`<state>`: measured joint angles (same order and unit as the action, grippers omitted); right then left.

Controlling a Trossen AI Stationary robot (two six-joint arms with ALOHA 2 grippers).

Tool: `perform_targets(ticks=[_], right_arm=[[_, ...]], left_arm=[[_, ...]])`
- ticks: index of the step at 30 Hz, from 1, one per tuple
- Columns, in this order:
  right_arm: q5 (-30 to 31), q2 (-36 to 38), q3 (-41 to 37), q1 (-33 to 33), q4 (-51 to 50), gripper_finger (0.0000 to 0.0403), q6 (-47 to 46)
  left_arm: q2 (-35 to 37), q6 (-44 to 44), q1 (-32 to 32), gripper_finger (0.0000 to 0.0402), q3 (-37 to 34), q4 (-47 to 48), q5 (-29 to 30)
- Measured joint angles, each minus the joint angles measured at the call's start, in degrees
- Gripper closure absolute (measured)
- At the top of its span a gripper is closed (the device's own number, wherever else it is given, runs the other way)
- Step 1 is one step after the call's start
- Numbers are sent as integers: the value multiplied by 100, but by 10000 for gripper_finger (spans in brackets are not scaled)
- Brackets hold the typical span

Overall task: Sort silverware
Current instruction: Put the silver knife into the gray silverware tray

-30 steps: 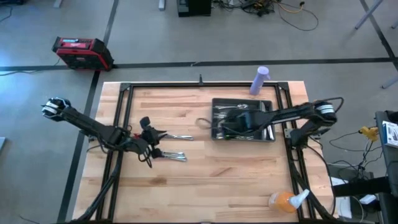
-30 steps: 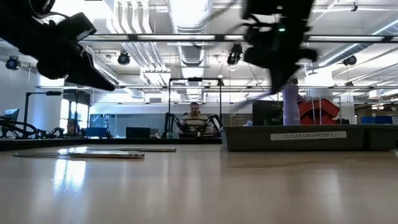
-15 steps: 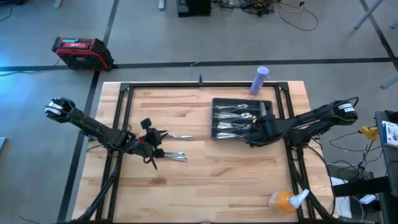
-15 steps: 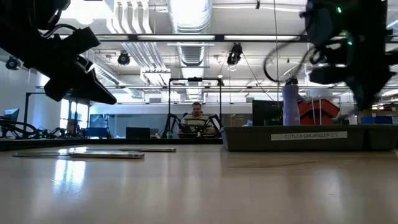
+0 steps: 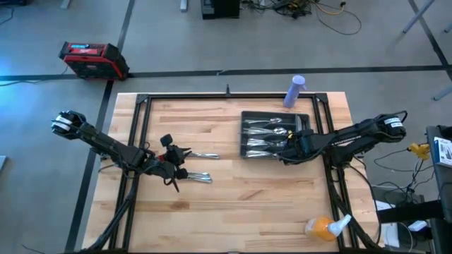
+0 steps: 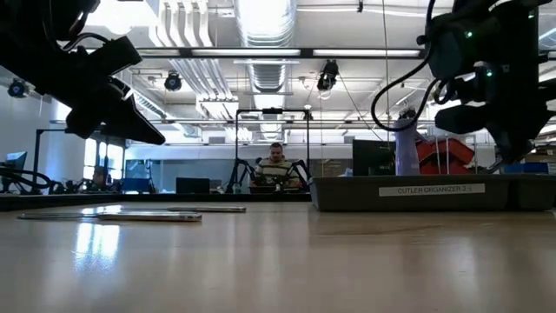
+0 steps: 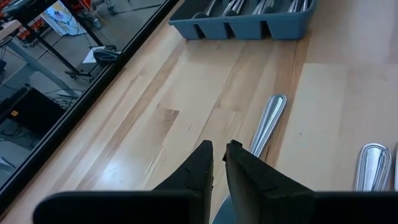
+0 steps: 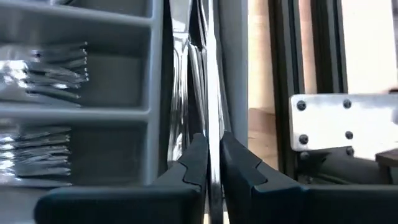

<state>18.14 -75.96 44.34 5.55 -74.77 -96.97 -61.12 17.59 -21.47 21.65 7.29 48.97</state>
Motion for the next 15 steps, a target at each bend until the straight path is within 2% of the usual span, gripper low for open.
perform_targets(ticks=[5, 9, 13, 15], right_arm=[[-8, -102, -10, -151, 399, 337, 809], [-151, -102, 18, -223, 314, 299, 1357], [-138, -61, 311, -224, 98, 261, 1755], [76, -55, 562, -222, 172, 245, 2086]], left_arm=[[-4, 16, 0, 370, 0, -2, -28], [-5, 236, 0, 370, 3, 5, -51], [-7, 408, 62, 370, 7, 71, -90], [-7, 520, 177, 370, 7, 198, -176]])
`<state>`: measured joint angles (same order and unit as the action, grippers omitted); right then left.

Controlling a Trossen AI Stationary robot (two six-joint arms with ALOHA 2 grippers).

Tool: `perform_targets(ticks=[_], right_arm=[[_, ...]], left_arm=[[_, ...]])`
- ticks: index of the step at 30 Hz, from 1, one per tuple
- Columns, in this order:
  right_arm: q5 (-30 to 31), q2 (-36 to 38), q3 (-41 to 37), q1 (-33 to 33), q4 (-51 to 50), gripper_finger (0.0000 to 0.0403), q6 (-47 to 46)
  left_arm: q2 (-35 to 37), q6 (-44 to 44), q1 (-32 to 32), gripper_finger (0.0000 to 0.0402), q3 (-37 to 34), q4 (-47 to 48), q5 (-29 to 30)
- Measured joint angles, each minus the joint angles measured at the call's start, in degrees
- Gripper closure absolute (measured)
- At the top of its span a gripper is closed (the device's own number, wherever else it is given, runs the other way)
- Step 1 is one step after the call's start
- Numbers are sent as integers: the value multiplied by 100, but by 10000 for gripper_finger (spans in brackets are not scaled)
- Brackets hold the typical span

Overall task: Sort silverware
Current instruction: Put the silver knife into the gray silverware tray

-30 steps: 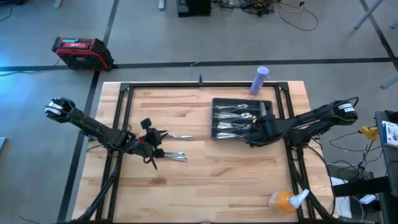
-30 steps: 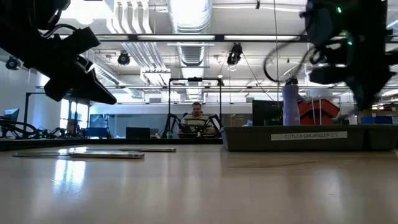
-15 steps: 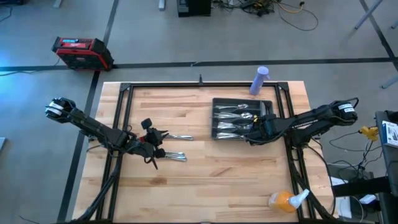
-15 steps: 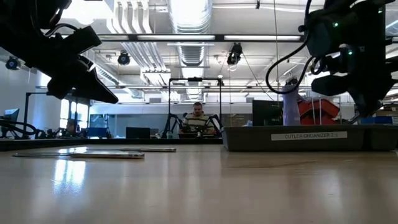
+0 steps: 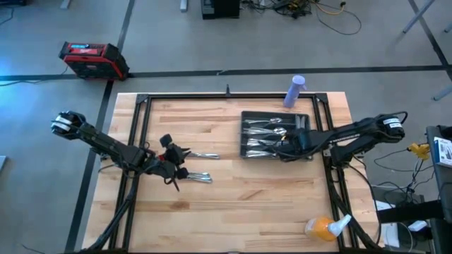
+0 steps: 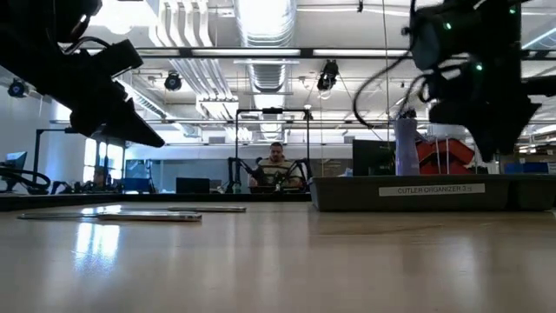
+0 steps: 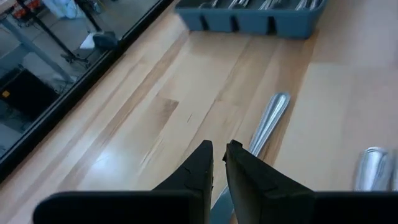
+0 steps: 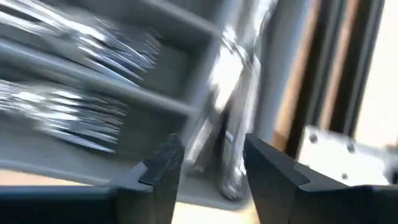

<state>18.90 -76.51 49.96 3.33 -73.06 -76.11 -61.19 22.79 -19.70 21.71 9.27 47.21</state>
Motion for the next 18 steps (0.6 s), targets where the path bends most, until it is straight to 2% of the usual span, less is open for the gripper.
perform_targets(ticks=[3, 5, 7, 9, 12, 15, 18], right_arm=[[630, -13, 344, 13, 577, 230, 972], [928, -18, 419, 0, 1599, 225, 2132], [882, -26, 342, -39, 3059, 223, 3458], [438, -130, 173, -113, 4636, 224, 4694], [-716, -527, -94, -239, 6715, 230, 6050], [-1603, -1228, -149, -344, 8154, 240, 6805], [-1956, -2041, -136, -447, 9107, 251, 7152]], left_arm=[[-1, 321, 330, 370, 0, 298, -384], [-16, 557, 617, 374, 0, 518, -798], [-73, 692, 874, 376, 0, 633, -1072], [-149, 777, 1085, 377, -2, 729, -1170], [-261, 888, 1376, 377, -2, 823, -1522], [-369, 999, 1617, 378, -2, 870, -2209], [-519, 1270, 1713, 378, -2, 1056, -2658]])
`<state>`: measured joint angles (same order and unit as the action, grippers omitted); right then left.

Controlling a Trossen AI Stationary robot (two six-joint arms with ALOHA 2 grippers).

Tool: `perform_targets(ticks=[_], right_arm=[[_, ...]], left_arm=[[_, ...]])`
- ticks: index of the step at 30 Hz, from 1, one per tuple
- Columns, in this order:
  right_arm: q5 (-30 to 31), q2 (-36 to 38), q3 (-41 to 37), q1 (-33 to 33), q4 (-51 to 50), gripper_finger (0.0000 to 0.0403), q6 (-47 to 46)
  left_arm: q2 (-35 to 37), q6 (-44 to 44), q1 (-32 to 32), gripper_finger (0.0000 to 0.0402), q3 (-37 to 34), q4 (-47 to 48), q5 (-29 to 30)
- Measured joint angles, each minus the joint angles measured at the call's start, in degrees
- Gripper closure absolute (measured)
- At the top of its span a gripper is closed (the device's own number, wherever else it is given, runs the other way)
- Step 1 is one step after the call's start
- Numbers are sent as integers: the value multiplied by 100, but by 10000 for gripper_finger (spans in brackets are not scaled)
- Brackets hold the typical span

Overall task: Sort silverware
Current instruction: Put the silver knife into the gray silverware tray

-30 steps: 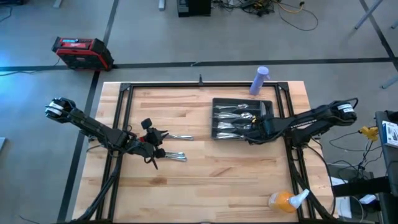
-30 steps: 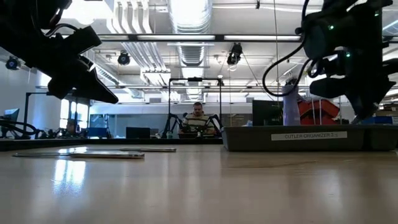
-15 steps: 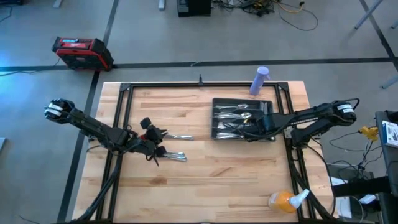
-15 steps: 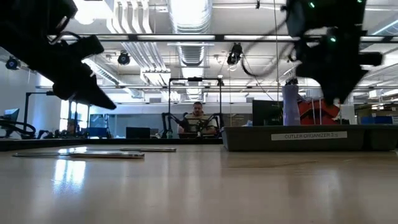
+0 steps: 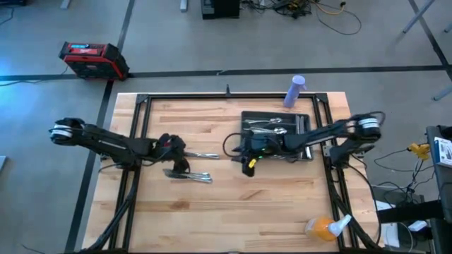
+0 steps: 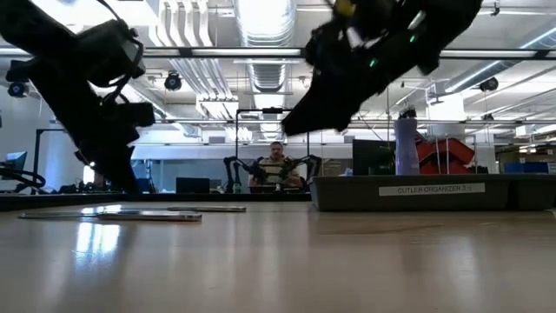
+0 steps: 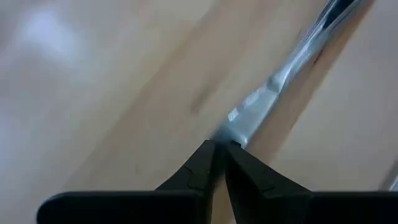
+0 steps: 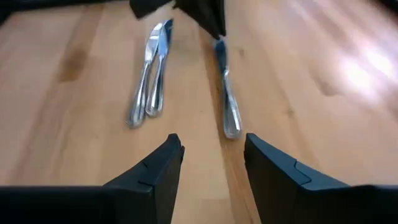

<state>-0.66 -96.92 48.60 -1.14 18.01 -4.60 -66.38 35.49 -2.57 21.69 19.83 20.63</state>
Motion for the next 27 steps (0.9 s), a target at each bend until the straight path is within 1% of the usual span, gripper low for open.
perform_targets(ticks=[2, 6, 13, 15, 18, 22, 24, 27], right_arm=[[-112, -533, 126, -76, 319, 258, 145], [-134, -1353, 685, -185, 407, 267, 342], [-162, -2117, 1778, -244, 434, 266, 1479], [-389, -2344, 2019, -359, 467, 261, 1712], [-937, -2683, 2164, -576, 627, 254, 1602], [-1083, -3134, 2256, -763, 802, 246, 1231], [-1122, -3283, 2318, -784, 843, 242, 995], [-1133, -3455, 2371, -771, 904, 239, 896]], left_arm=[[-66, 324, 14, 378, 0, 348, -31], [-188, 826, 22, 378, 17, 846, 71], [-310, 895, 22, 377, 15, 910, 76], [-312, 889, 22, 377, 17, 934, 70], [-318, 881, 18, 377, 15, 931, 61], [-318, 846, 16, 377, 9, 921, 54], [-318, 810, 16, 377, 9, 919, 50], [-318, 764, 16, 377, 0, 884, 49]])
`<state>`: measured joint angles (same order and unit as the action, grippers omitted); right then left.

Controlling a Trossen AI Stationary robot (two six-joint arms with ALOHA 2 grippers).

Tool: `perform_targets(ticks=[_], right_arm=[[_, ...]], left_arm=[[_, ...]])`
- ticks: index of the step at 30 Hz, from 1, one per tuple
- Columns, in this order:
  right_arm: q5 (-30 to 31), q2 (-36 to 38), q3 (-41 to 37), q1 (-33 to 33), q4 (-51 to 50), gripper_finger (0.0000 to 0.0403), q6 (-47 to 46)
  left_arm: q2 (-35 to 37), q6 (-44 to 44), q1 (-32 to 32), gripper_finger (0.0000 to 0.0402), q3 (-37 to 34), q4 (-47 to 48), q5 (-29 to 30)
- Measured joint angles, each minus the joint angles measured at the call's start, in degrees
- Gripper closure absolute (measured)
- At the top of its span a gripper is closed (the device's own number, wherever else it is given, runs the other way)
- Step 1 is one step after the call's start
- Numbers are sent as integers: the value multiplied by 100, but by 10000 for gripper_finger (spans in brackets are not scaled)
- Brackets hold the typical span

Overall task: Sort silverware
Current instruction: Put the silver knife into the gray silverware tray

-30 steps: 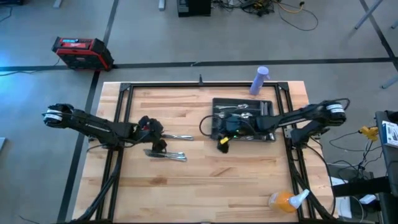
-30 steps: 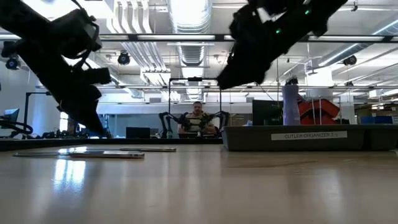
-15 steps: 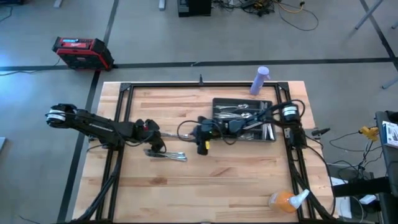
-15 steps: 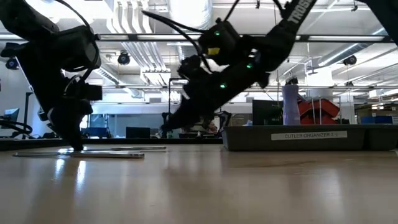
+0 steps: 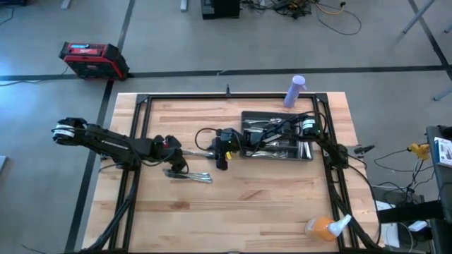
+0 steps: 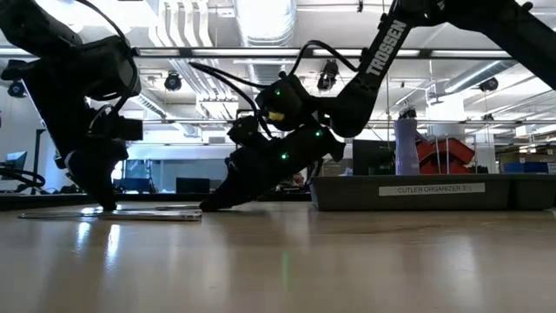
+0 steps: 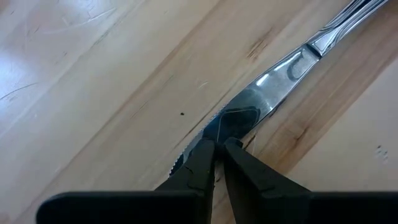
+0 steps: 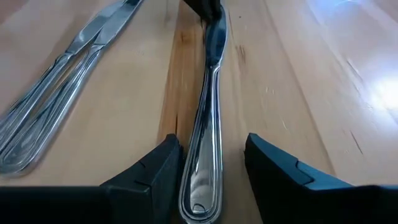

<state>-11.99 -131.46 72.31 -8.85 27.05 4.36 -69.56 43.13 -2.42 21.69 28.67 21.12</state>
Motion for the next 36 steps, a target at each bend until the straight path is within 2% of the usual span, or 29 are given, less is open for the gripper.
perform_targets(ticks=[4, 10, 14, 20, 22, 25, 29, 36], right_arm=[[53, -91, 3, 25, -121, 267, -162], [308, -81, 7, 46, -419, 351, 139], [400, -58, 7, 60, -528, 351, 299], [1144, 186, -17, 190, -902, 355, 773], [1527, 325, -28, 280, -1125, 393, 1033], [1850, 466, -39, 373, -1359, 402, 1294], [1896, 510, -44, 417, -1531, 401, 1299], [1733, 521, -44, 343, -1672, 397, 648]], left_arm=[[7, -13, 0, 377, -7, -33, 26], [33, -15, 0, 377, -9, -84, 44], [150, -17, 0, 377, -24, -210, 74], [706, -316, -103, 377, -35, -785, 333], [893, -674, -216, 377, -35, -1107, 518], [1045, -1424, -389, 377, -35, -1827, 636], [937, -2098, -421, 377, -42, -2681, 598], [354, -2402, -420, 376, -45, -3064, 508]])
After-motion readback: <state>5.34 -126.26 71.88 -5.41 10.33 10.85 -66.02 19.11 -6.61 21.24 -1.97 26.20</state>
